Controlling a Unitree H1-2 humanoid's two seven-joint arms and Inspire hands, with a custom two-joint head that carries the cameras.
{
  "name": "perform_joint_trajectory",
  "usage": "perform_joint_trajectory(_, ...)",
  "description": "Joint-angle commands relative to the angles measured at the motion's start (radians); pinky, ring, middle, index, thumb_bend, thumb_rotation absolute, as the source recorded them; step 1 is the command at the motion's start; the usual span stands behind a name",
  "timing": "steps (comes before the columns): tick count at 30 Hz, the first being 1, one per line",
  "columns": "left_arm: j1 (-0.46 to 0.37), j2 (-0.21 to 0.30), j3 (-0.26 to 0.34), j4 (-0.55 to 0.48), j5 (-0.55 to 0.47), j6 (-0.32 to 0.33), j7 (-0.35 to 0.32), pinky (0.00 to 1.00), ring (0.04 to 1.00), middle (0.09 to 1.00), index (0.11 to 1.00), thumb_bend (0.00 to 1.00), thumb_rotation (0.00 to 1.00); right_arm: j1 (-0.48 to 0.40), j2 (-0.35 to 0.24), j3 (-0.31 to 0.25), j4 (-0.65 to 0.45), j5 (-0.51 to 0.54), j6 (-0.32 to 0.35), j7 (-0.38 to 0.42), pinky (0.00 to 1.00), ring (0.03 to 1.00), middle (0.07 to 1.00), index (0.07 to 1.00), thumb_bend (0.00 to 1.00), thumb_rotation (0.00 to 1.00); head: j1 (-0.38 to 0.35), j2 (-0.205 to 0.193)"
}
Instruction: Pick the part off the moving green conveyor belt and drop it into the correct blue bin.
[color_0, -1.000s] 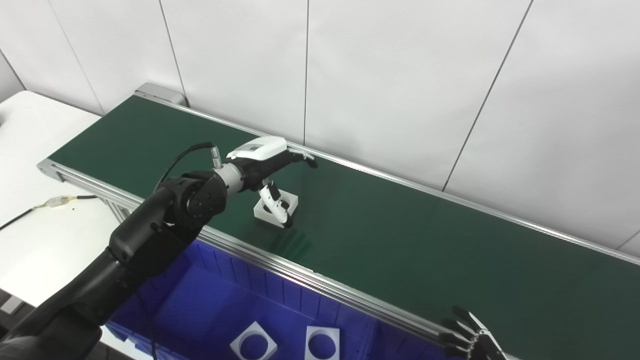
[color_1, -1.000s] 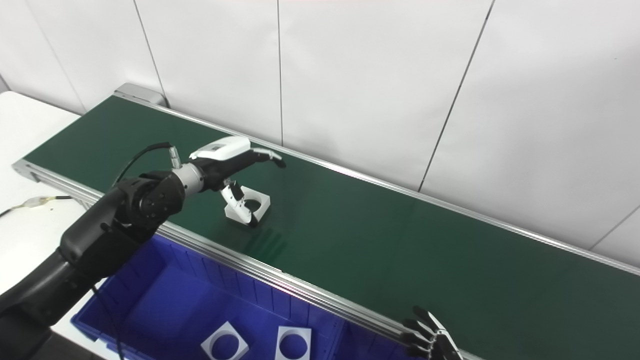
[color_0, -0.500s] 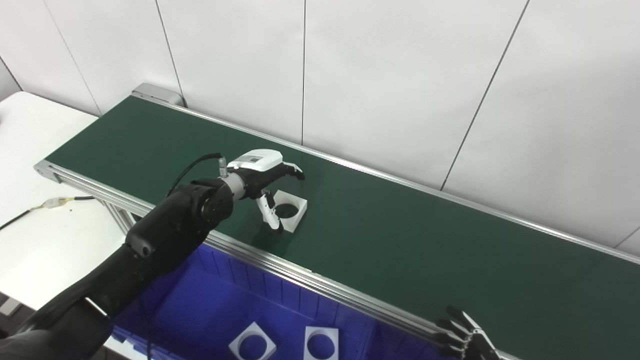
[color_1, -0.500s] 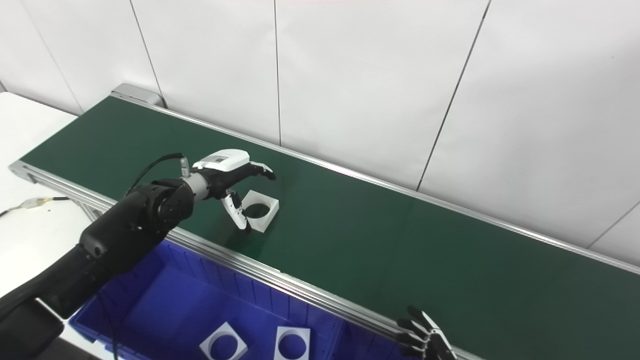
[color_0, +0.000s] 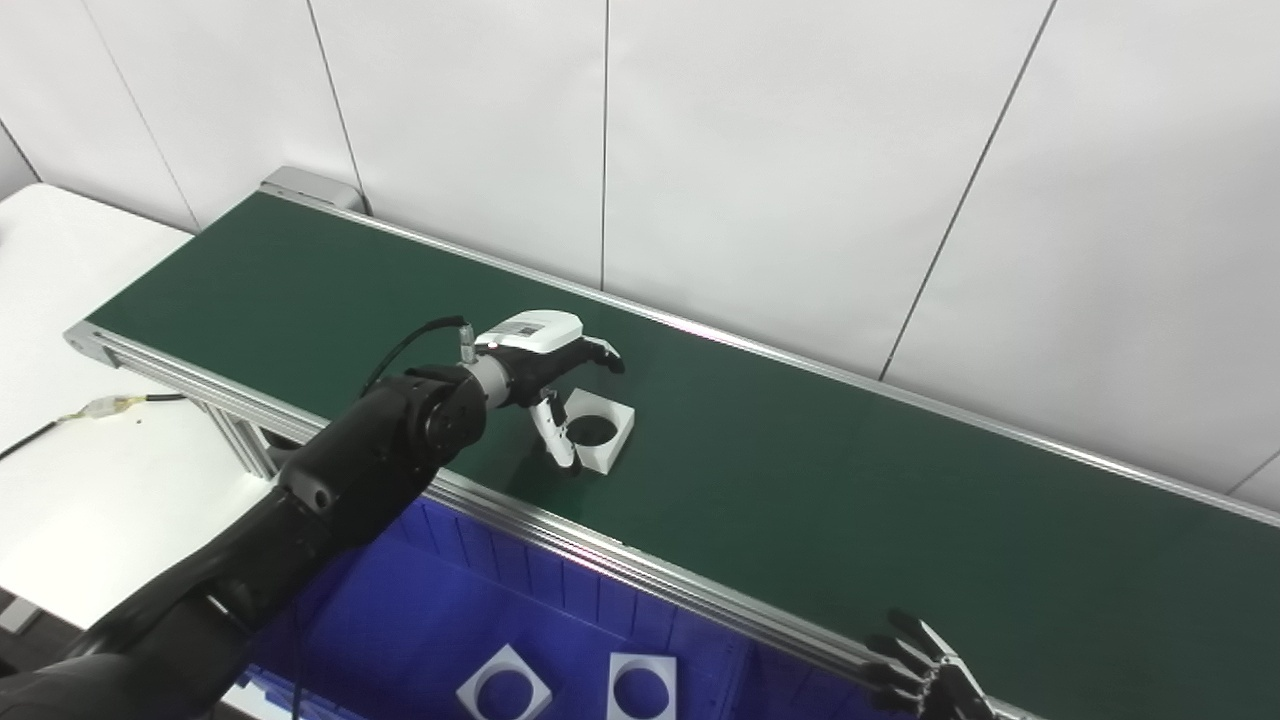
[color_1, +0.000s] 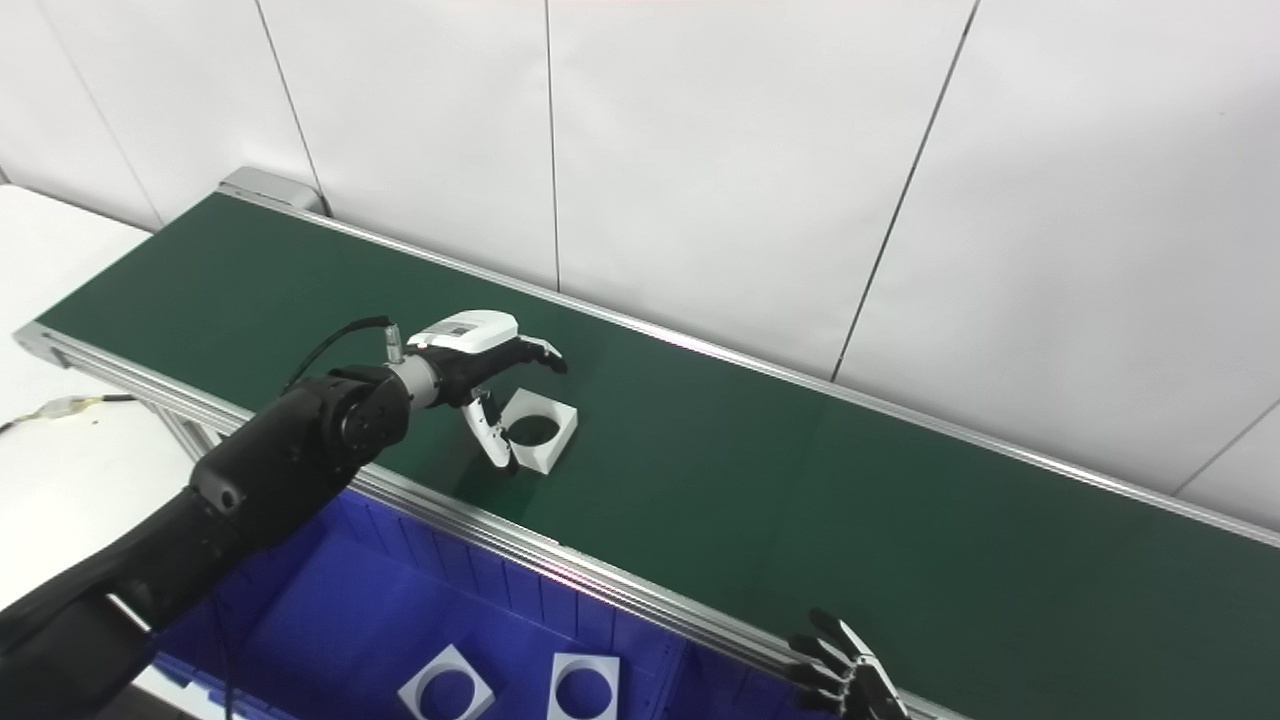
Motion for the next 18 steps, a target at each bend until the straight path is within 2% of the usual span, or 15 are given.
perform_joint_trajectory(1, -0.055, 0.009, 0.002, -0.011, 0.017, -0.020, 0.035, 0.80, 0.868, 0.872, 0.824, 0.90, 0.00, -0.001, 0.005, -0.001, -0.022, 0.006, -0.032, -0.001, 0.65, 0.729, 0.793, 0.877, 0.67, 0.58, -0.001, 0.000)
perform_joint_trajectory(18, -0.051, -0.050, -0.057, 0.019, 0.050, -0.045, 0.049, 0.83, 0.876, 0.875, 0.822, 0.87, 0.01, 0.000, 0.014, -0.001, -0.018, 0.006, -0.035, -0.004, 0.65, 0.729, 0.795, 0.874, 0.68, 0.59, -0.017, 0.000)
